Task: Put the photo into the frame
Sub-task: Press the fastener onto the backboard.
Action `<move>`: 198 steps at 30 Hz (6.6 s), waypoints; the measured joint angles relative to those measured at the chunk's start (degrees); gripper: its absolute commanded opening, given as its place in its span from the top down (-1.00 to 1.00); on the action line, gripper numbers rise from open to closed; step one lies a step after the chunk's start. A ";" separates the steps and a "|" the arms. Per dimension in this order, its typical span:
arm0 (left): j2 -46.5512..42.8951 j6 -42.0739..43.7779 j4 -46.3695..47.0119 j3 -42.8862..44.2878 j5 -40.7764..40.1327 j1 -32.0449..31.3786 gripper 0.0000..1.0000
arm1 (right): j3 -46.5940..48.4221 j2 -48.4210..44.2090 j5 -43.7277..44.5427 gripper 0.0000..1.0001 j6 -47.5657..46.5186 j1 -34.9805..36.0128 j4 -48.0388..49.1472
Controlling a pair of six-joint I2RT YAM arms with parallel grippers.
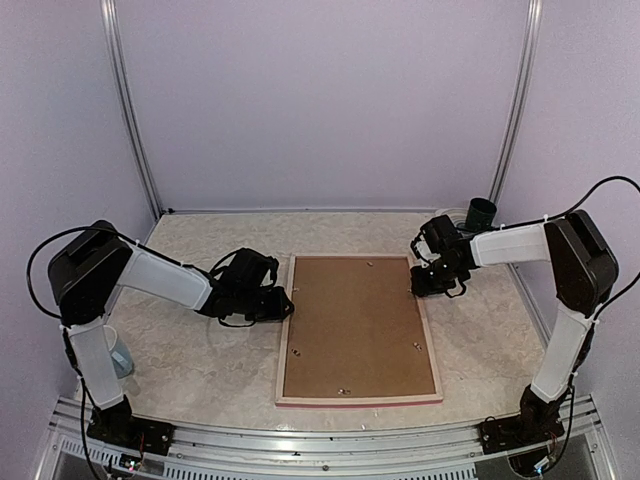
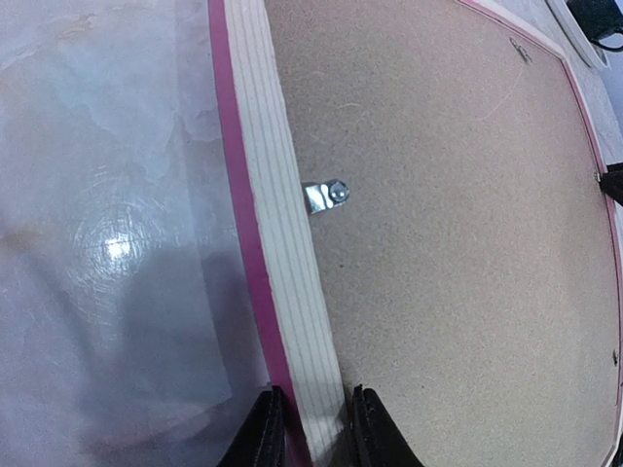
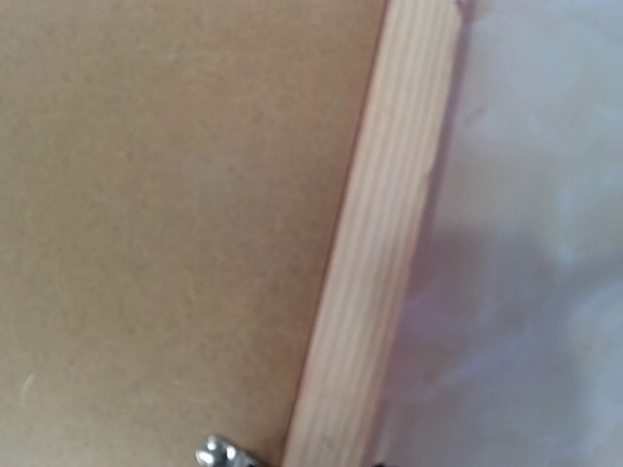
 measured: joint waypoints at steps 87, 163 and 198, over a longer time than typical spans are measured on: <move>1.46 10.47 -13.84 8.37 -4.98 2.73 0.66 | 11.52 5.79 13.00 0.14 -9.92 8.90 -14.03; -15.41 -6.60 -9.73 -13.25 -8.61 -9.88 0.06 | -20.37 -15.43 -9.62 0.13 9.05 8.57 7.89; -13.16 -7.61 -13.88 -9.70 -12.39 -11.32 0.70 | -20.37 -14.34 -8.63 0.16 8.20 8.50 8.26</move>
